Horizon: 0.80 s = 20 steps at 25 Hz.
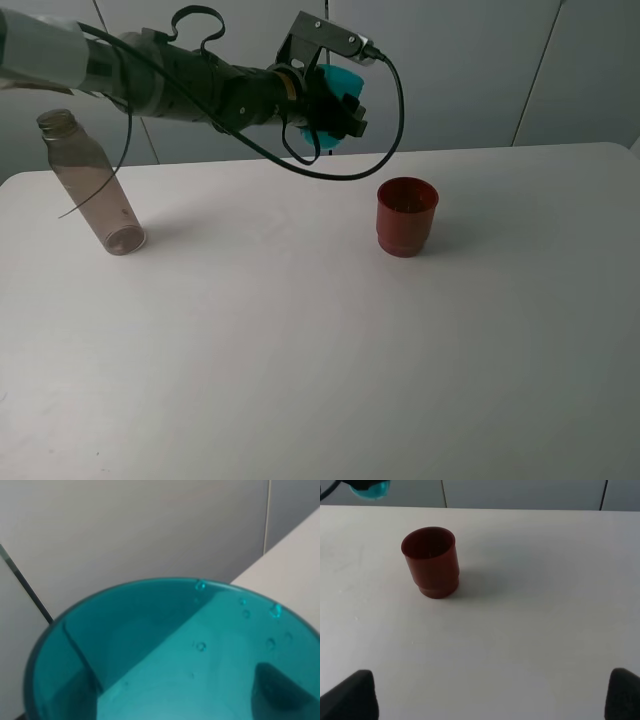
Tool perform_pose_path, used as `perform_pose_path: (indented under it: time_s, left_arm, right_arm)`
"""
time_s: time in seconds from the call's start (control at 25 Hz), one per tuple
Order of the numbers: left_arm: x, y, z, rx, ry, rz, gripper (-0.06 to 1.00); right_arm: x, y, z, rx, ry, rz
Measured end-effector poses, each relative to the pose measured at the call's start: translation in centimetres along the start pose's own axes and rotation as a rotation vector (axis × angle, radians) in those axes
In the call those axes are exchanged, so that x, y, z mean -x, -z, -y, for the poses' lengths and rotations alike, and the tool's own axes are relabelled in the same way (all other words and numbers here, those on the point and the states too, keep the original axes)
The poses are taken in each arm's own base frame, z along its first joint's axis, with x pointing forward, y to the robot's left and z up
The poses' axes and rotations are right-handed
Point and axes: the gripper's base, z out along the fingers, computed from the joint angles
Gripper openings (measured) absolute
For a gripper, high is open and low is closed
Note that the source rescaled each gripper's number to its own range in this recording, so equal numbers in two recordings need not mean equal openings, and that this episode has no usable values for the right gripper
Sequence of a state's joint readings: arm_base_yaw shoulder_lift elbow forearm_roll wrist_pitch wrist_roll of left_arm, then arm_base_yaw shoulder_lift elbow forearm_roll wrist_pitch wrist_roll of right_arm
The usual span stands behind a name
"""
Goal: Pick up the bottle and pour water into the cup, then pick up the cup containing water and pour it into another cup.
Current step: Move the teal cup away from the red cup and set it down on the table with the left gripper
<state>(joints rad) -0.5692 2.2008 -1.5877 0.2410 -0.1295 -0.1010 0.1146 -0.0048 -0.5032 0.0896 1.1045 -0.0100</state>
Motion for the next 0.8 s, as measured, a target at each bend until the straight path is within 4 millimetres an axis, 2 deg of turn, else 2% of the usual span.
perform_pose_path:
  time_s: [0.16,0.44,0.56,0.8]
  left_arm:
    - [-0.1,-0.1,-0.5,0.009,0.091,0.01,0.08]
    - [-1.6,-1.0,-0.4,0.018,0.195,0.001,0.08]
    - [-2.0,-1.1,-0.5,0.031,0.175,0.033,0.08]
    - [-5.9,-0.3,-0.4,0.07,0.129,0.08,0.08]
  right_arm:
    - [0.0,0.0,0.0,0.0,0.0,0.0]
    - [0.0,0.0,0.0,0.0,0.0,0.0]
    - [0.0,0.0,0.0,0.0,0.0,0.0]
    - [0.0,0.0,0.0,0.0,0.0,0.0]
